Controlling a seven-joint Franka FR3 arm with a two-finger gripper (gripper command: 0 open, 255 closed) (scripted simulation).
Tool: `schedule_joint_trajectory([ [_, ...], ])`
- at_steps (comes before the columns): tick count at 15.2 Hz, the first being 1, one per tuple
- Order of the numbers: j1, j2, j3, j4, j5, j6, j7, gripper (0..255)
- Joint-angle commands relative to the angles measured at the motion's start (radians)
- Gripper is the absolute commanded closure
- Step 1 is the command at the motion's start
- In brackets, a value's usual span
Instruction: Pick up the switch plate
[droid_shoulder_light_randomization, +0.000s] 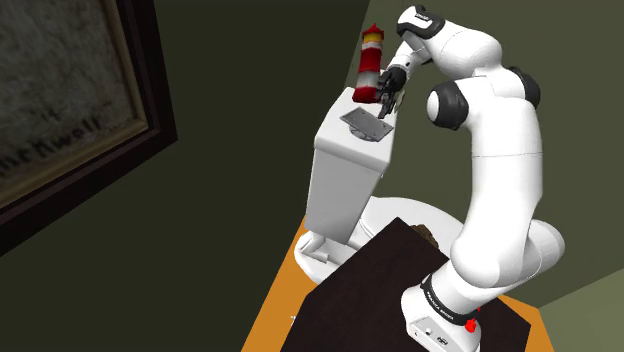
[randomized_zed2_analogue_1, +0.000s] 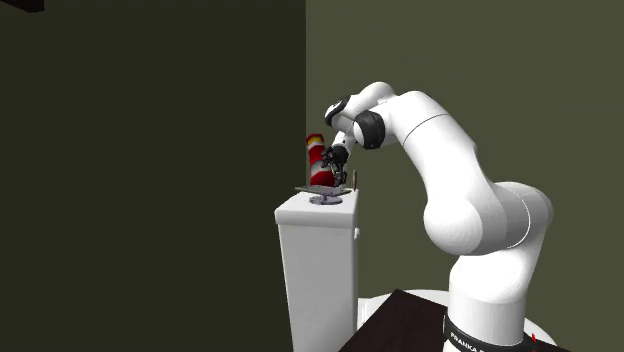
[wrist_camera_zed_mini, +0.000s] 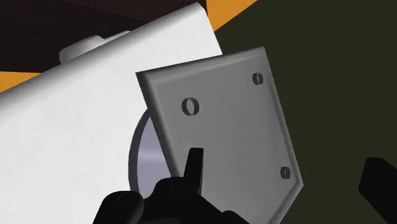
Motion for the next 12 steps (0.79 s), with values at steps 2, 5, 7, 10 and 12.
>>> schedule_joint_trajectory([
  [2, 0.005, 0.013, 0.001, -0.022, -0.008, 0.02, -0.024, 0],
  [5, 0.019, 0.018, -0.003, -0.064, -0.023, 0.055, -0.056, 0],
  [7, 0.02, 0.018, -0.004, -0.064, -0.023, 0.055, -0.056, 0],
  [10, 0.016, 0.02, -0.004, -0.058, -0.023, 0.051, -0.057, 255],
  [12, 0.009, 0.024, -0.004, -0.047, -0.023, 0.044, -0.058, 255],
])
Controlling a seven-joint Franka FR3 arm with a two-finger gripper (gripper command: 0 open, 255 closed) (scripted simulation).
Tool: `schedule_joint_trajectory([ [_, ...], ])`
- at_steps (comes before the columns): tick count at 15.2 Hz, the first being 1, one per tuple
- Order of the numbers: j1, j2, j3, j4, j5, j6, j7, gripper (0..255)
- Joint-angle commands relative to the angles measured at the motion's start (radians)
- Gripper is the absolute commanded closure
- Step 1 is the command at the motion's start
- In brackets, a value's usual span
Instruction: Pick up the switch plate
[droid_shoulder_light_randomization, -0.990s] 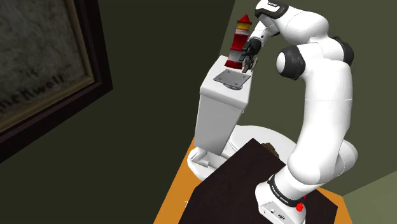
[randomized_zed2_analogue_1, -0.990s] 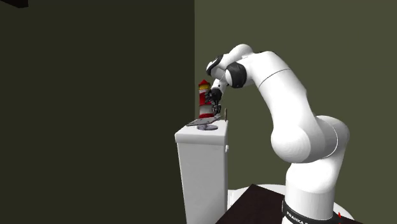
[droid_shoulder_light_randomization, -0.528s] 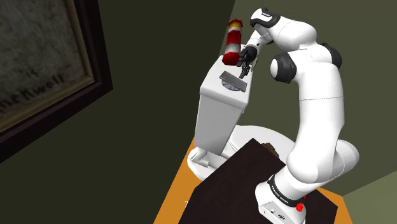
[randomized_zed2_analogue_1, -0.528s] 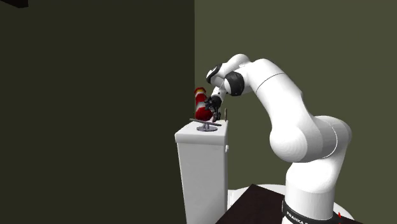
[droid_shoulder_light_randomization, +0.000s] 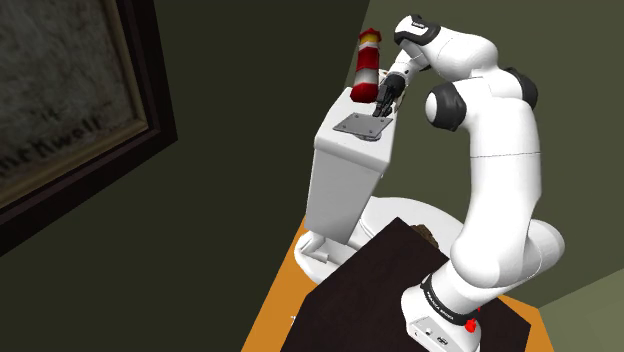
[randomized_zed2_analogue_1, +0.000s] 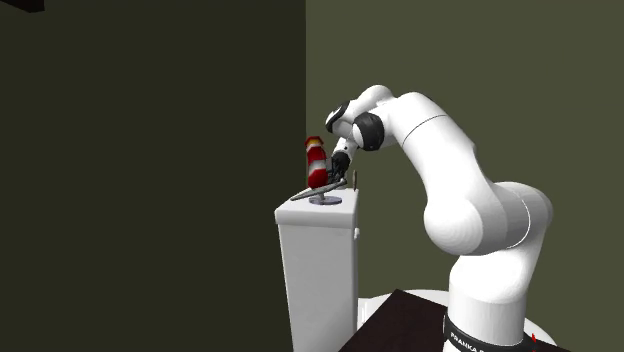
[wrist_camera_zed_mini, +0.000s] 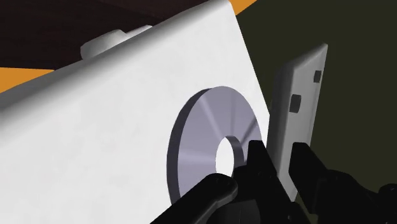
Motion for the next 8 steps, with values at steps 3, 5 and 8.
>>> schedule_joint_trajectory([
  [3, 0.004, 0.009, 0.006, -0.001, 0.001, -0.002, 0.004, 255],
  [5, 0.016, 0.004, 0.004, -0.022, -0.001, 0.012, 0.001, 255],
  [8, 0.006, 0.0, 0.006, 0.013, 0.013, -0.018, 0.026, 255],
])
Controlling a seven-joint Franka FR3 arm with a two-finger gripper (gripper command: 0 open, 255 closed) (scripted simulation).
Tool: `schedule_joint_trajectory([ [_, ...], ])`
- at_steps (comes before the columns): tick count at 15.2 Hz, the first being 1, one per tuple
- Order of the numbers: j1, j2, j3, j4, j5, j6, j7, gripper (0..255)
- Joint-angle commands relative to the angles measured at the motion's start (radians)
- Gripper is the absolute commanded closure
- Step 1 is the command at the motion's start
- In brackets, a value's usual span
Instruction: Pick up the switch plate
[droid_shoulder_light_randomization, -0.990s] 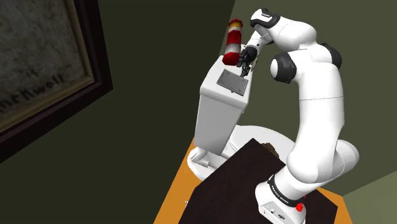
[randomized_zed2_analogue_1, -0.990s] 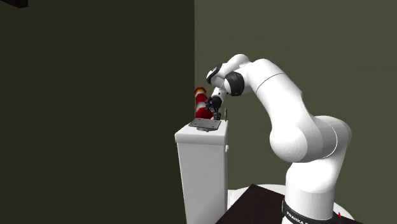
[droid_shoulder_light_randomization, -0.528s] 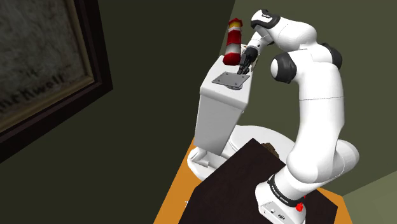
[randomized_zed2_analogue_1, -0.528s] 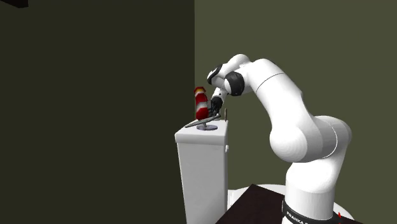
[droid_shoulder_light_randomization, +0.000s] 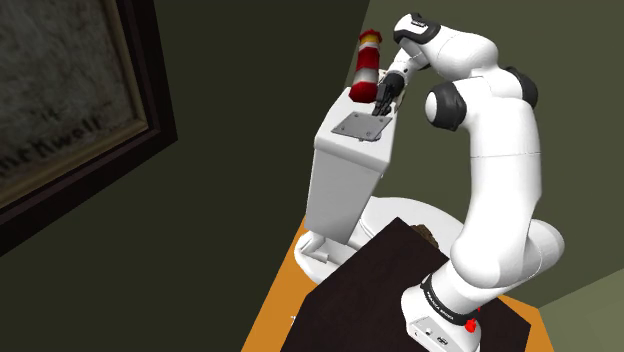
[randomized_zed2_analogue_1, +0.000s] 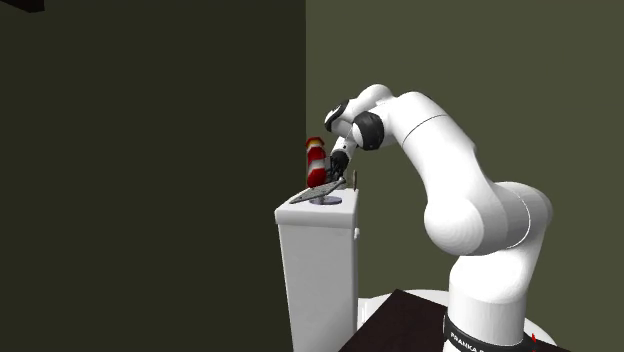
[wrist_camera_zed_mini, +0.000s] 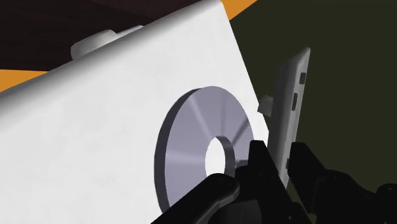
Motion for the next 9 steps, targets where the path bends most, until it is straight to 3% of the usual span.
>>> schedule_joint_trajectory([
  [1, -0.006, 0.005, 0.005, 0.025, 0.011, -0.019, 0.02, 255],
  [9, -0.05, 0.012, 0.022, 0.147, 0.066, -0.105, 0.108, 255],
])
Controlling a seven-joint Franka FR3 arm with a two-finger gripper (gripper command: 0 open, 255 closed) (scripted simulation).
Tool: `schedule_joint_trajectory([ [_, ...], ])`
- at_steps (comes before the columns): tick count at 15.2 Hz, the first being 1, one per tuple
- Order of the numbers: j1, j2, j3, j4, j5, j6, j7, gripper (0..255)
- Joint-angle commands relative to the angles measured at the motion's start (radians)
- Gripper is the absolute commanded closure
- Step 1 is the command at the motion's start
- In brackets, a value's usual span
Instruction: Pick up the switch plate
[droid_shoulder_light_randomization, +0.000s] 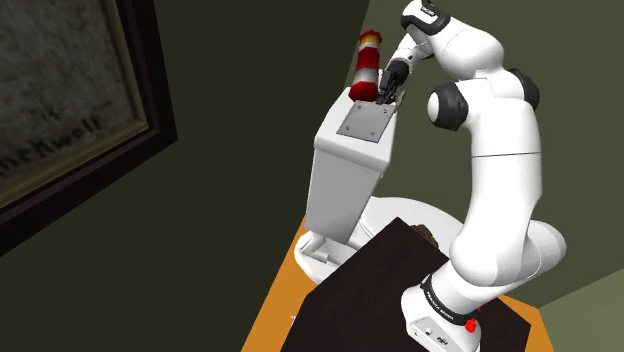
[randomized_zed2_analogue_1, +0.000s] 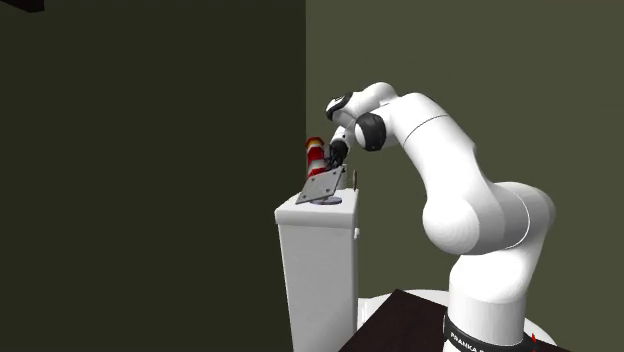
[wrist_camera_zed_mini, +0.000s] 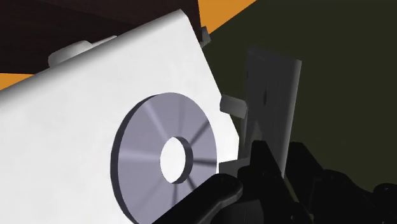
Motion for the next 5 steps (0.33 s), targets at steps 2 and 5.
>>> schedule_joint_trajectory([
  [2, -0.024, 0.01, 0.01, 0.06, 0.029, -0.037, 0.041, 255],
  [5, -0.034, 0.015, 0.015, 0.084, 0.041, -0.05, 0.059, 255],
])
